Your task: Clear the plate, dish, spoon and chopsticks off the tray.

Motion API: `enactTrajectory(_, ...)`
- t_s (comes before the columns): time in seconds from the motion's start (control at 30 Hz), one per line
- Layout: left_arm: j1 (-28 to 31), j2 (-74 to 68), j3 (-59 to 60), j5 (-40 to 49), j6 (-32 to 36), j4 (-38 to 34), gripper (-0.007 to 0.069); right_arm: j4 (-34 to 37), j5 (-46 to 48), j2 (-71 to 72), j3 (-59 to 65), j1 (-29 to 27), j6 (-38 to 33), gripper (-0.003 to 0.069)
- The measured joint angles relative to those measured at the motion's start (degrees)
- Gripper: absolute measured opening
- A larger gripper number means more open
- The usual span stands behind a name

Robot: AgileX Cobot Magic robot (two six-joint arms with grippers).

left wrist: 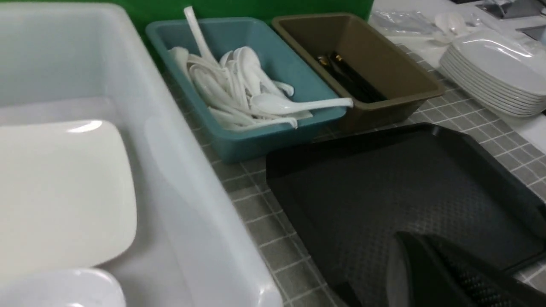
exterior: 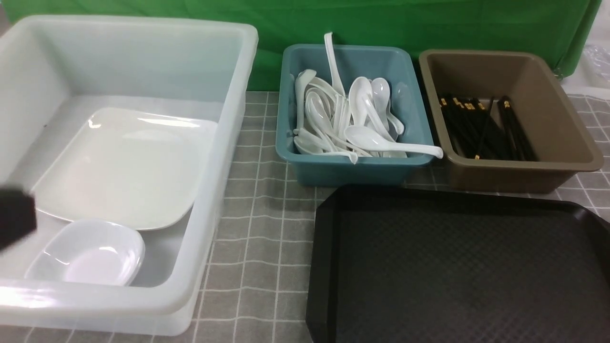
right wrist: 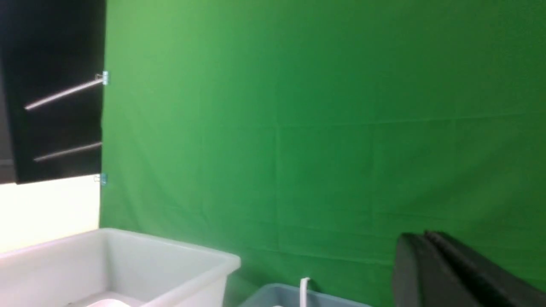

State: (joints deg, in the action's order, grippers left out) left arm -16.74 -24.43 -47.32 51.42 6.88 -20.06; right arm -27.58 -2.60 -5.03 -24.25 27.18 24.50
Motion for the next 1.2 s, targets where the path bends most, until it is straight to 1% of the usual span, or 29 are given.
enactTrajectory(0.07,0.0,3.9,3.8,-1.6,-1.5,0.1,0.0002,-0.1,-0.8,0.3,1.2,0.0,0.0,0.0032)
enactTrajectory(0.2,0.0,10.6,10.7,-8.3,-3.9,1.3,0.0002,-0.2,-1.6,0.3,1.7,0.0,0.1,0.0049)
enactTrajectory(0.23,0.0,10.8,10.9,-8.3,-3.9,1.4,0.0002,-0.2,-1.6,0.3,1.7,0.0,0.1,0.005)
enactTrajectory(0.4,0.0,13.2,12.2,-14.1,-4.1,1.6,0.0002,-0.2,-1.9,0.3,1.7,0.0,0.1,0.0068)
enactTrajectory(0.77,0.0,13.3,12.3,-15.5,-4.1,1.6,0.0002,-0.2,-2.0,0.3,1.7,0.0,0.1,0.0087)
enactTrajectory(0.83,0.0,13.3,12.3,-15.6,-2.7,2.5,0.0002,-0.2,-2.0,0.3,1.7,0.0,0.1,0.0095)
enactTrajectory(0.93,0.0,13.3,12.5,-18.0,2.0,4.3,0.0002,-0.2,-2.0,0.3,1.7,0.0,0.1,0.0106)
enactTrajectory(0.97,0.0,13.3,12.7,-18.7,2.2,4.5,0.0002,-0.2,-2.0,0.3,1.7,0.0,0.1,0.0107)
enactTrajectory(1.07,0.1,13.3,15.2,-23.4,3.0,7.8,0.0002,-0.2,-1.9,0.3,1.7,0.0,0.1,0.0111)
enactTrajectory(1.1,0.7,13.6,18.3,-26.8,3.0,10.1,0.0002,-0.2,-2.0,0.3,1.7,0.0,0.1,0.0114)
enactTrajectory(1.2,4.0,14.8,24.5,-35.0,3.0,11.7,0.0002,-0.2,-2.0,0.3,1.7,0.0,0.1,0.012)
